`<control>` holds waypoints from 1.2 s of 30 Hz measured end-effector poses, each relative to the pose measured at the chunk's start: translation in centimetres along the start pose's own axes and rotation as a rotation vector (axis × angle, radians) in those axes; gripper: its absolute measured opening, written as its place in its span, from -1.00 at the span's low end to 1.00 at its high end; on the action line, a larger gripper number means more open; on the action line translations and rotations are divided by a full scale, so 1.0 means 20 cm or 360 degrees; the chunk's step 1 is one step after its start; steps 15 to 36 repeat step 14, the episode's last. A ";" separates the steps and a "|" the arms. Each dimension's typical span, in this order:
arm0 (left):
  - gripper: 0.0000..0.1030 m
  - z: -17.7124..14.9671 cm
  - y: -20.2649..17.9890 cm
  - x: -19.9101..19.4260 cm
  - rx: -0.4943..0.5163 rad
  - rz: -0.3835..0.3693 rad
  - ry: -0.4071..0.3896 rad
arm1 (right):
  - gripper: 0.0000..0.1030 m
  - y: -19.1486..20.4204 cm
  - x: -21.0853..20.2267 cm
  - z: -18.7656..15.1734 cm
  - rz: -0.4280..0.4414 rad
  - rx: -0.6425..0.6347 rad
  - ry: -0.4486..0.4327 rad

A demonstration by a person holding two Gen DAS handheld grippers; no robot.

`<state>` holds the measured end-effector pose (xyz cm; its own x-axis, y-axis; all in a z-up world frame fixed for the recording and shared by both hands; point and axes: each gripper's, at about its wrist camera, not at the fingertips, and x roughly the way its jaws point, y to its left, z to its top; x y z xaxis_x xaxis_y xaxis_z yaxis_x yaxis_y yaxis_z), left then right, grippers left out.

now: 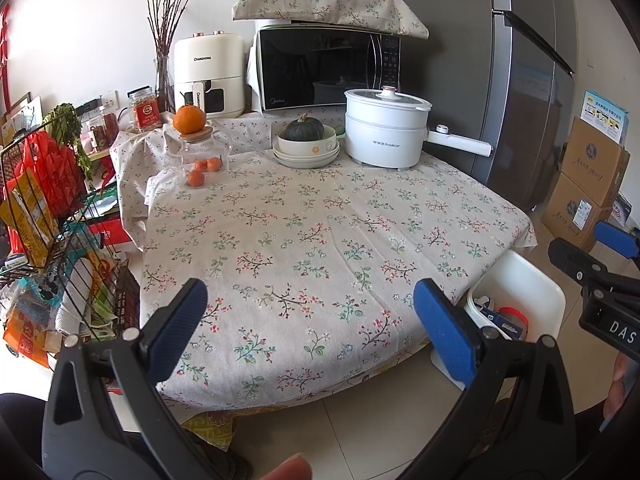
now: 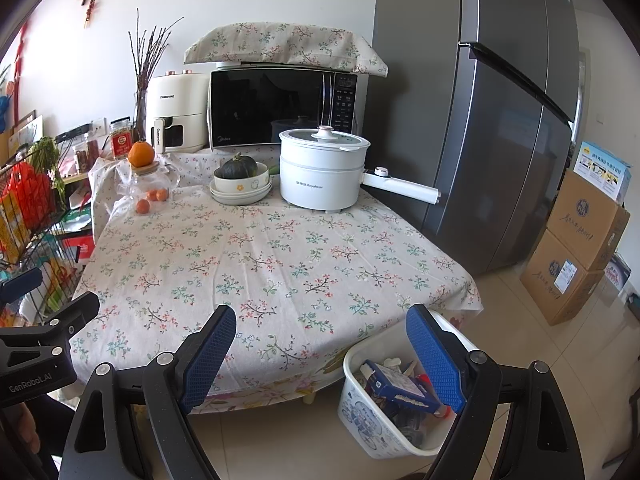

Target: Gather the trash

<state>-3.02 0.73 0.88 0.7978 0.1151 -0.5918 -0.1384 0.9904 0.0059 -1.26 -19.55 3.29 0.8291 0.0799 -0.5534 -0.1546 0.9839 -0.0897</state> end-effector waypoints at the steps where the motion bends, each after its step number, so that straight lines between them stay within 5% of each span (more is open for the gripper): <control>1: 0.99 0.00 0.00 0.00 0.0000 -0.0002 0.0001 | 0.72 0.00 0.00 0.00 0.0000 0.0001 0.0000; 36: 0.99 0.02 0.03 0.04 0.0003 -0.0053 0.0064 | 0.73 0.01 0.01 -0.01 0.0008 -0.0005 0.0011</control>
